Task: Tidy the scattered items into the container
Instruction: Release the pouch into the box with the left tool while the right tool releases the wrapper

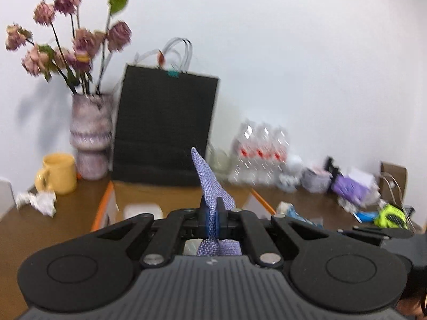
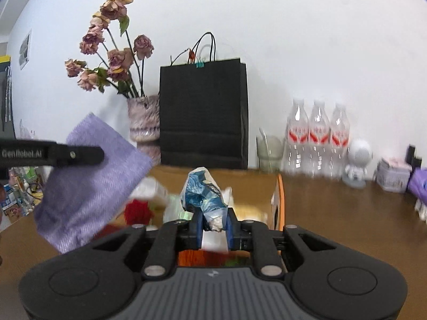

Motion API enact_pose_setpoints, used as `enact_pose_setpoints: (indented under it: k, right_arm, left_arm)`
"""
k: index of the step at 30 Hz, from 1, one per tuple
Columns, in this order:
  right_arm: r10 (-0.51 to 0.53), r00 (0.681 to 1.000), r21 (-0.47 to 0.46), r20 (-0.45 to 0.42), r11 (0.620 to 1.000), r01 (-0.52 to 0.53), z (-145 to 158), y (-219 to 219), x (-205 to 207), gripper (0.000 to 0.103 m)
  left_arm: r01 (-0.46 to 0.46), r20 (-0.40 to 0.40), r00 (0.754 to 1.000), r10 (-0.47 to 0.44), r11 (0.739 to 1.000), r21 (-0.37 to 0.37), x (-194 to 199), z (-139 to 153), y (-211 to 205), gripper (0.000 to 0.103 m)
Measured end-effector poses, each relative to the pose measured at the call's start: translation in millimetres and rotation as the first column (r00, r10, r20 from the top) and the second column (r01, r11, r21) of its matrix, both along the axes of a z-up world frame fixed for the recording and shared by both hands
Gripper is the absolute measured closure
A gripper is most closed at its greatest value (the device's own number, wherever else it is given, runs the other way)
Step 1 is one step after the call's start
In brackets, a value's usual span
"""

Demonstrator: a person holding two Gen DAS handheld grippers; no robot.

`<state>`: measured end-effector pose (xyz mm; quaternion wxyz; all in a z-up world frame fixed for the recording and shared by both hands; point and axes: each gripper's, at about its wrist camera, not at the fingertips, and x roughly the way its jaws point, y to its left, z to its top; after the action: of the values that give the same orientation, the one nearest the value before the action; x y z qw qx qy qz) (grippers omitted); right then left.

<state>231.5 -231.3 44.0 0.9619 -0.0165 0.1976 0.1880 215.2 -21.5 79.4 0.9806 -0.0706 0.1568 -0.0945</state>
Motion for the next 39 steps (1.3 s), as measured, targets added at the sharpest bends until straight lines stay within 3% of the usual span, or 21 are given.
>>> enact_pose_setpoints:
  k: [6, 10, 15, 22, 25, 27, 29, 35, 37, 39]
  right_arm:
    - [-0.084, 0.996, -0.030, -0.026, 0.996, 0.083, 0.9, 22.4, 70.8, 0.088]
    - [-0.109, 0.988, -0.007, -0.107, 0.994, 0.109, -16.2, 25.0, 118.4, 0.088]
    - [-0.117, 0.975, -0.037, -0.188, 0.993, 0.112, -41.4, 30.5, 156.6, 0.087]
    - [-0.105, 0.969, -0.070, -0.224, 0.993, 0.092, -55.2, 38.0, 163.3, 0.086]
    - [-0.104, 0.969, -0.063, -0.226, 0.994, 0.092, -54.0, 36.7, 162.7, 0.078]
    - [-0.109, 0.969, -0.060, -0.223, 0.993, 0.098, -52.5, 34.7, 162.1, 0.060]
    - [-0.099, 0.969, -0.040, -0.226, 0.995, 0.092, -50.3, 31.4, 162.0, 0.040]
    - [-0.093, 0.976, -0.045, -0.196, 0.995, 0.086, -39.1, 31.8, 155.1, 0.013]
    - [-0.088, 0.977, -0.047, -0.196, 0.996, 0.080, -35.5, 33.3, 153.1, 0.009]
    - [-0.085, 0.977, -0.047, -0.193, 0.996, 0.077, -32.5, 34.5, 150.8, 0.000]
  left_arm:
    - [-0.052, -0.040, 0.998, 0.049, 0.997, -0.064, 61.2, -8.7, 22.1, 0.099]
    - [-0.061, -0.113, 0.992, 0.051, 0.994, -0.087, 103.0, -30.3, 28.9, 0.099]
    - [-0.071, -0.192, 0.979, 0.063, 0.997, -0.033, 143.0, -53.5, 25.8, 0.099]
    - [-0.059, -0.246, 0.967, 0.063, 0.998, 0.025, 158.0, -72.5, 18.1, 0.098]
    - [-0.054, -0.251, 0.966, 0.065, 0.997, 0.049, 156.9, -75.5, 13.9, 0.096]
    - [-0.062, -0.251, 0.965, 0.076, 0.996, 0.064, 155.7, -75.9, 11.2, 0.093]
    - [-0.058, -0.244, 0.967, 0.073, 0.996, 0.069, 153.9, -74.8, 10.3, 0.074]
    - [-0.090, -0.185, 0.977, 0.109, 0.990, 0.111, 139.9, -62.7, 5.6, 0.008]
    - [-0.098, -0.155, 0.981, 0.116, 0.989, 0.115, 134.0, -57.6, 4.9, 0.000]
    - [-0.108, -0.139, 0.982, 0.125, 0.986, 0.125, 130.3, -54.2, 3.7, 0.000]
